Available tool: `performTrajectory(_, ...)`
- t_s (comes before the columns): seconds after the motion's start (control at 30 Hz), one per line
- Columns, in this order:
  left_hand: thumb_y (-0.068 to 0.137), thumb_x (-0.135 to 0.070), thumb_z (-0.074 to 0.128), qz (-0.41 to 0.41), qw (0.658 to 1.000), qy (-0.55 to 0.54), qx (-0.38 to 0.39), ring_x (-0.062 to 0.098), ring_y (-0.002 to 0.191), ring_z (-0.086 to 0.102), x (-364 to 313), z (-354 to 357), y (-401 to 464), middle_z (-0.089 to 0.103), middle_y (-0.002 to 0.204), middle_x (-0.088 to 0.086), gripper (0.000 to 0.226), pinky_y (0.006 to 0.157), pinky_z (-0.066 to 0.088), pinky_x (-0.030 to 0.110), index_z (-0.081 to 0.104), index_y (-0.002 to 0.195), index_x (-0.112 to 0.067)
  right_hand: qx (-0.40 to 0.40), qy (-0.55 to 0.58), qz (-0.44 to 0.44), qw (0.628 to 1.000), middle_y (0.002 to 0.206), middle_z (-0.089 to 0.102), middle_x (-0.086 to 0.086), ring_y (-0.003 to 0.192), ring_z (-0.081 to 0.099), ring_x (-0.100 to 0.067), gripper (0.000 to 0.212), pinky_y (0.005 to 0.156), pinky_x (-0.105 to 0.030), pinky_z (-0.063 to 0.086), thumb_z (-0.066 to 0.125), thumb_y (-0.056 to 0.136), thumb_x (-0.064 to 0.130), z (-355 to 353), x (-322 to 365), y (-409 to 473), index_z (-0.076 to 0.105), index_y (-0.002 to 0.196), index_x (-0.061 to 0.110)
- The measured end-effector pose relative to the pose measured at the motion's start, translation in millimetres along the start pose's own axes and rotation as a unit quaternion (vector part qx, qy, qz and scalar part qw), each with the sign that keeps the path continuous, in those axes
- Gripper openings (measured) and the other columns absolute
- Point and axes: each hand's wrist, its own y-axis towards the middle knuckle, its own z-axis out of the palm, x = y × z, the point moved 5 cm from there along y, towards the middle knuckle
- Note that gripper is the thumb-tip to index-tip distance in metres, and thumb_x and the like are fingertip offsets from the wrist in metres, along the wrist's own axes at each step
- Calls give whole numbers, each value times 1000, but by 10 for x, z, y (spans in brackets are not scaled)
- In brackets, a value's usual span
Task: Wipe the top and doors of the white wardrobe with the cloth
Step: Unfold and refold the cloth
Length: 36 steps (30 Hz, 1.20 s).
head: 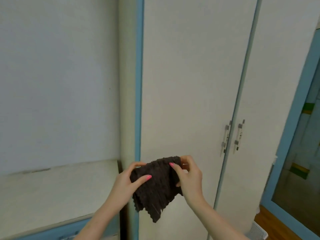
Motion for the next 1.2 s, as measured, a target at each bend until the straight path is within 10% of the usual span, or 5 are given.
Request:
performTrajectory(0.3,75,-19,74,-58,997,46,-3,-1,73,62,1286,-1400,471,69,84,-13,24,63,46,11,62,91,-33,145,-136,-65,978,79,56,24,77,55,4,15,72,-10,43,65,90,11,1792,-542,-162,60,97,24)
performTrajectory(0.53,80,-28,70,-158,977,100,106,6,77,66,2408,-1838,621,69,86,1,26,64,48,12,47,93,-27,186,-400,44,896,86,64,11,85,65,-12,23,64,-24,44,47,94,55,2631,-1341,-140,49,107,37)
performTrajectory(0.77,88,-13,54,-138,953,203,177,8,60,45,3244,-1770,882,51,69,-2,28,64,42,23,35,77,-29,189,-250,269,911,72,60,1,44,63,-13,11,39,-24,49,60,94,20,3190,-2094,1,52,100,22)
performTrajectory(1.03,93,-25,46,-140,903,357,194,18,129,38,3898,-1553,1058,37,143,1,20,104,34,30,52,112,-27,223,-294,316,874,146,45,-6,135,42,-21,55,113,-30,30,54,97,11,3576,-2569,28,32,147,12)
performTrajectory(1.2,94,-35,40,-58,860,422,281,13,118,42,3967,-1364,891,46,128,-5,25,93,34,27,49,117,-31,360,-443,199,797,129,59,2,120,51,-17,29,102,-28,41,48,98,24,3611,-2624,-92,60,124,26)
